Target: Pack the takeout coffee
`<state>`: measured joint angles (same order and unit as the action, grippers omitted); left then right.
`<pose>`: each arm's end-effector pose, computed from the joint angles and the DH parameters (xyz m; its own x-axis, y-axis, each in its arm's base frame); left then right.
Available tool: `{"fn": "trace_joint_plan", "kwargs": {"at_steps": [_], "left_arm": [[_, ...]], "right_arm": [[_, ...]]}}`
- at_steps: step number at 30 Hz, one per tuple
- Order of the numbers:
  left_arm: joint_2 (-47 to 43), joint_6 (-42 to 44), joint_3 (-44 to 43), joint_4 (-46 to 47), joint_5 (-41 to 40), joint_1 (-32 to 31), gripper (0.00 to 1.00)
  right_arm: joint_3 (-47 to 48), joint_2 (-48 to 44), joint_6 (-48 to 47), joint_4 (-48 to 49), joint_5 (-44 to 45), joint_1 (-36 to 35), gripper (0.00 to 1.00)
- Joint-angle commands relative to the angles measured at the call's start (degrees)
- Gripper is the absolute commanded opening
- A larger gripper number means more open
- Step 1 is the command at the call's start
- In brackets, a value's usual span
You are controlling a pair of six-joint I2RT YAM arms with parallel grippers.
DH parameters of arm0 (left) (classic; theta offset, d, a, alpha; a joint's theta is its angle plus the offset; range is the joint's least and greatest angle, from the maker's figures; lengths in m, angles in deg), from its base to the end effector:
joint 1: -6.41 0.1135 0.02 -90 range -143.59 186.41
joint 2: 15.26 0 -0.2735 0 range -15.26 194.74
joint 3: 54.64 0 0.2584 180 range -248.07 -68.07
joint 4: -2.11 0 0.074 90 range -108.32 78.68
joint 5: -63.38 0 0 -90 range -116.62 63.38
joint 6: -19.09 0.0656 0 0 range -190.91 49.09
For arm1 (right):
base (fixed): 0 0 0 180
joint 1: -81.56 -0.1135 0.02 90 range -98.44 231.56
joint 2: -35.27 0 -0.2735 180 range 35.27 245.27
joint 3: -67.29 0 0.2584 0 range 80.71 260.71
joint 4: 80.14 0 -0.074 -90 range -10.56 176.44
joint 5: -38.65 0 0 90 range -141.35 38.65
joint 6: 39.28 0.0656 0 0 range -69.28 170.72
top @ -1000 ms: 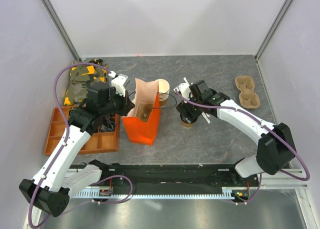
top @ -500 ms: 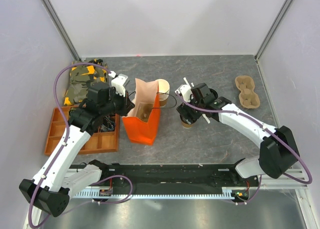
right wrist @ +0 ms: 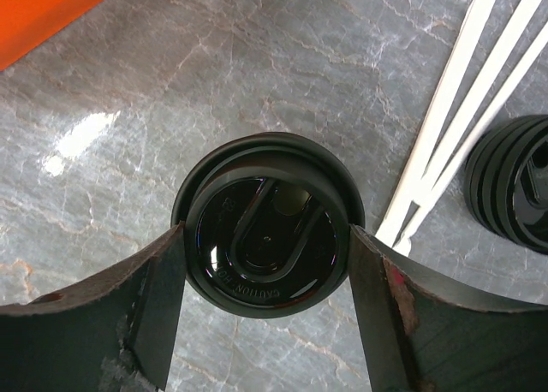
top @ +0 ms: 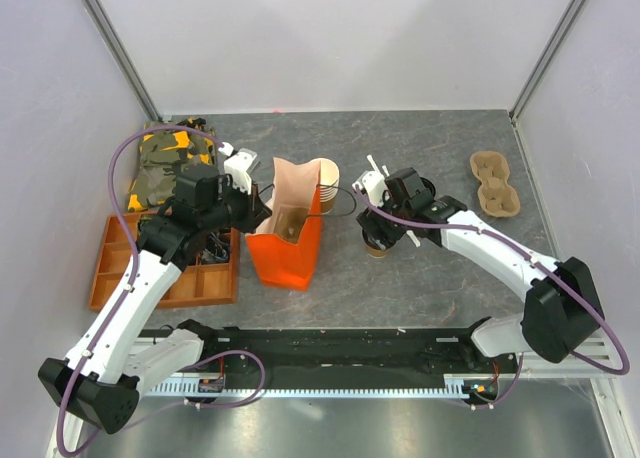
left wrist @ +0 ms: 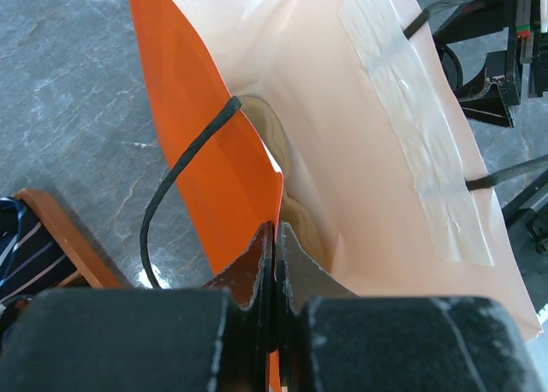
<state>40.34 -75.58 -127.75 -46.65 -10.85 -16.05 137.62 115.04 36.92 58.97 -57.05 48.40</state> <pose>0.2050 -0.1040 0.3458 -0.5252 0.1324 -0.8406 0.5414 0.8141 -0.2101 0.2603 0.1779 0.2331 -0.4833 -0.5993 -0.6382 -0.7338 0.6749 -0.0780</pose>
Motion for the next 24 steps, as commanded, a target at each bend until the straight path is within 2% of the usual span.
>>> {"fn": "trace_joint_plan", "kwargs": {"at_steps": [1, 7, 18, 21, 24], "left_arm": [[-0.66, 1.68, -1.58, 1.76, 3.48, 0.22, 0.02], [-2.24, 4.57, -0.88, 1.76, 7.17, -0.83, 0.02], [-4.62, 10.55, -0.26, 2.02, 5.50, -5.14, 0.02], [-4.27, 11.78, -0.17, 2.11, 5.59, -6.63, 0.02], [-4.09, 12.66, -0.09, 2.98, 5.93, -8.04, 0.02]], "right_arm": [[3.29, -3.39, 0.35, -2.06, -0.02, -0.06, 0.64], [13.29, -7.33, 0.00, -8.82, -0.28, 0.21, 0.63], [28.87, -12.00, 1.24, -17.36, 7.44, 0.65, 0.61], [33.96, -12.88, 0.36, -18.94, 5.79, 0.65, 0.61], [38.71, -12.36, -0.52, -20.08, 0.08, 0.56, 0.60]]}}
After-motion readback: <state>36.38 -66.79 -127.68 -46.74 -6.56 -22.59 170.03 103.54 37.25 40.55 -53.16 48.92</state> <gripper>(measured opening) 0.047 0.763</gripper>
